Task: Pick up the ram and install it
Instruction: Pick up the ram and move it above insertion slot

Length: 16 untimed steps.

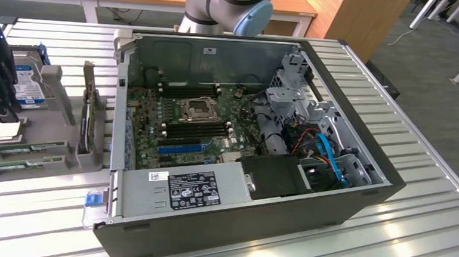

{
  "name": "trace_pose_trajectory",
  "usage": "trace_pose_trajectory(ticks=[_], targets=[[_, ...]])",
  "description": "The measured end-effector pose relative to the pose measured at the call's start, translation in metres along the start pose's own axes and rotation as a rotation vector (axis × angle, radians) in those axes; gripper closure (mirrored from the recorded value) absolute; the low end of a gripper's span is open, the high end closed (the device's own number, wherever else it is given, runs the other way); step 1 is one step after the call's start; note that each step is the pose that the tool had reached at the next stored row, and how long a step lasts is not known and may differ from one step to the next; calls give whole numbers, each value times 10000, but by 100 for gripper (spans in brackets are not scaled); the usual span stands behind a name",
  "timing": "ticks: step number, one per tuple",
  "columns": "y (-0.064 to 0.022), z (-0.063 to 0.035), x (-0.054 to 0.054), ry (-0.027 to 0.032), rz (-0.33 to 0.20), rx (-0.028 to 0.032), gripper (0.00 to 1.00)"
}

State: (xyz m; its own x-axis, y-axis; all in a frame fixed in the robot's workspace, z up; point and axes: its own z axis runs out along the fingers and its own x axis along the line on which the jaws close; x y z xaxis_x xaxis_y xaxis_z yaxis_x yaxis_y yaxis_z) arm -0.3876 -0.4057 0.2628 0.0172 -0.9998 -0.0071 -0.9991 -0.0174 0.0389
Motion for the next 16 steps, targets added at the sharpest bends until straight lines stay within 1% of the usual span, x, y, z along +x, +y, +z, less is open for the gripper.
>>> trace_pose_trajectory(ticks=[11,16], targets=[[-4,93,0,0,0,0,71],[-4,96,0,0,0,0,71]])
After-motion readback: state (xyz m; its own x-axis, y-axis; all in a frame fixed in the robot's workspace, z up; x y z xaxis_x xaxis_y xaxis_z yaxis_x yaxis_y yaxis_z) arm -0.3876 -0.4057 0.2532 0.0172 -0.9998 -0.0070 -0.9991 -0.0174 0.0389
